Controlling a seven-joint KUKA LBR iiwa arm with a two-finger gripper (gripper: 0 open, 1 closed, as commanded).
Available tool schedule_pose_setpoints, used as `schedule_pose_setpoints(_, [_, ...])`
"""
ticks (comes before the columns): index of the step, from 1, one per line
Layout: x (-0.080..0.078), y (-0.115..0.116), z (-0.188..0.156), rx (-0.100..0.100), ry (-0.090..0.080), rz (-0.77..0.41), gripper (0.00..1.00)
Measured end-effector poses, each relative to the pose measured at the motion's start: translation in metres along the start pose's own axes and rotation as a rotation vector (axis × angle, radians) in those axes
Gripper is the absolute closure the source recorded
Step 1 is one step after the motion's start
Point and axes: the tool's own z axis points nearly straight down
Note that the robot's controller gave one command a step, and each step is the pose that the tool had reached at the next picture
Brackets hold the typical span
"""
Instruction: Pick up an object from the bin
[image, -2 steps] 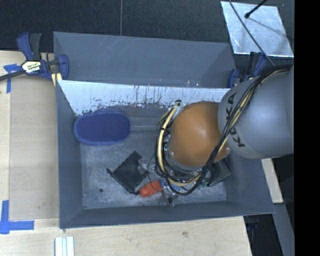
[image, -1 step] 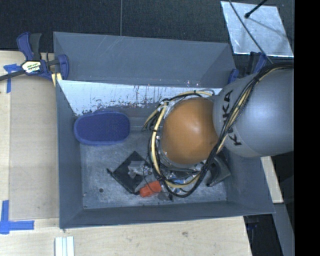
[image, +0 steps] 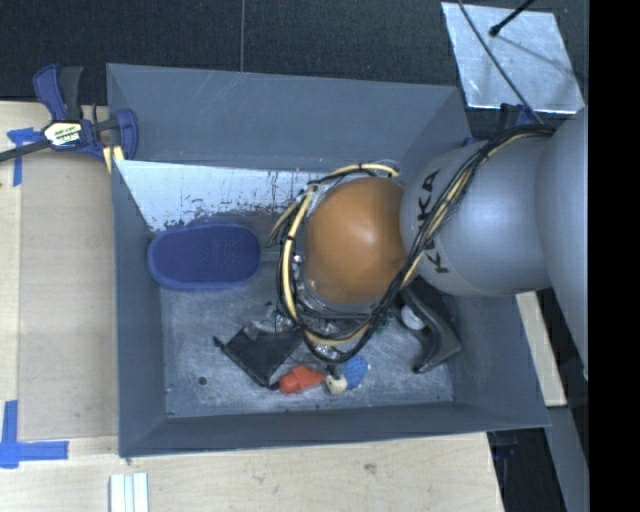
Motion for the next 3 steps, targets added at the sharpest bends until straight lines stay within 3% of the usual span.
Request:
schedule_pose_setpoints(1, [-0.058, -0.023, 0.0, 0.001, -0.005, 0.401, 0.0])
schedule_pose_setpoints(2, [-0.058, -0.024, -0.001, 0.001, -0.006, 0.403, 1.0])
schedule_pose_setpoints(3, [-0.06, -0.026, -0.114, 0.006, -0.011, 0.405, 1.0])
